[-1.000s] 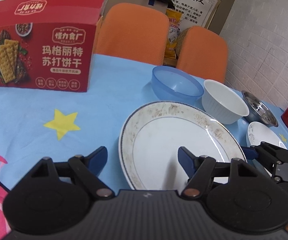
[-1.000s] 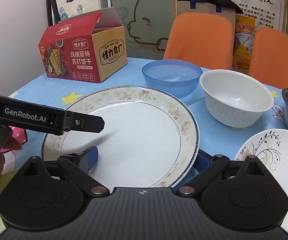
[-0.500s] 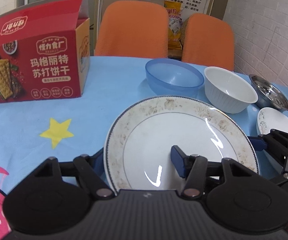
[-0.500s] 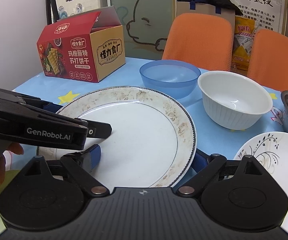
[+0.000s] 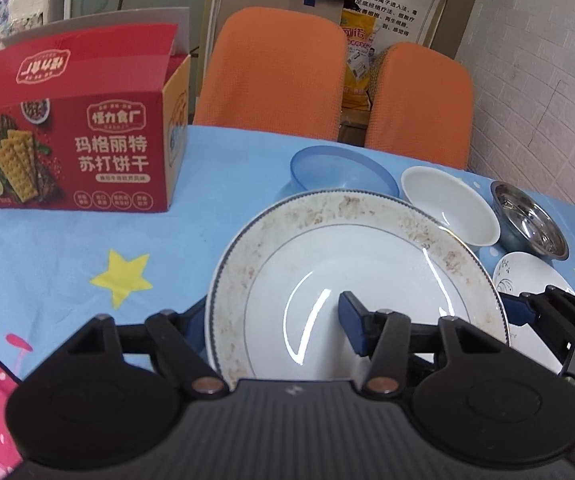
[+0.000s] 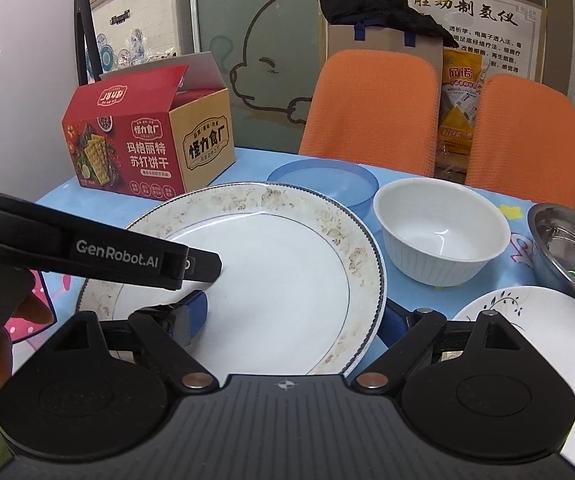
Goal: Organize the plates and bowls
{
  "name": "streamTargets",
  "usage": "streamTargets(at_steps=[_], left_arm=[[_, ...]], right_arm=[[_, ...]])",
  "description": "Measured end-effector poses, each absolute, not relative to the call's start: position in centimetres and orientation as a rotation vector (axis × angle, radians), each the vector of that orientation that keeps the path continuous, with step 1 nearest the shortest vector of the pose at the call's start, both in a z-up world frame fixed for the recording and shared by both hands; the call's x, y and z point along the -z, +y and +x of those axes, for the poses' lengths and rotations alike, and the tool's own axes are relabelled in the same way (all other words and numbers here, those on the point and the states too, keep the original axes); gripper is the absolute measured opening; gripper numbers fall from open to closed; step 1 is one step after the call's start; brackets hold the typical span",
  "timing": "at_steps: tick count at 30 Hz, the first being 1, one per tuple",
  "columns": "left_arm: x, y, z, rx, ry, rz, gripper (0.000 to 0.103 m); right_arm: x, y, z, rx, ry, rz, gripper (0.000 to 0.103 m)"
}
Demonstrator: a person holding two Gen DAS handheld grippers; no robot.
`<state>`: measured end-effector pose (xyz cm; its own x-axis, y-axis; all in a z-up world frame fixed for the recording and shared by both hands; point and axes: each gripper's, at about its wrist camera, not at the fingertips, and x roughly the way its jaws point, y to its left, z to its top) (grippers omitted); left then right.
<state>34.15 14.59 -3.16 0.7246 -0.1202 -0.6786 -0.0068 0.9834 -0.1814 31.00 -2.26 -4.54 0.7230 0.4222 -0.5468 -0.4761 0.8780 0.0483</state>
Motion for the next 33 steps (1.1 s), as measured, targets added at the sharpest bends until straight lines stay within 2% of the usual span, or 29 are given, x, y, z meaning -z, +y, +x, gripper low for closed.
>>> streamTargets(at_steps=[9, 12, 23, 27, 33], left_arm=[[5.5, 15.5, 35.2, 0.041, 0.805, -0.184, 0.053], [5.6, 15.7, 35.3, 0.063, 0.798, -0.195, 0.062], [5.9, 14.4, 34.4, 0.043, 0.765, -0.107, 0.062], [5.0, 14.3, 34.4, 0.018, 0.79, -0.143, 0.059], [0.6, 13.6, 31.8, 0.042, 0.705, -0.146, 0.059]], right_arm=[[6.8, -1.3, 32.6, -0.527, 0.663, -0.1, 0.103], [6.9, -1.5, 32.5, -0.539, 0.656, -0.102, 0.103], [7.1, -1.7, 32.5, -0.554, 0.644, -0.116, 0.103], [6.5, -1.5, 32.4, -0.525, 0.67, -0.113, 0.103], [2.6, -2.4, 29.3, -0.491, 0.581, -0.107, 0.103]])
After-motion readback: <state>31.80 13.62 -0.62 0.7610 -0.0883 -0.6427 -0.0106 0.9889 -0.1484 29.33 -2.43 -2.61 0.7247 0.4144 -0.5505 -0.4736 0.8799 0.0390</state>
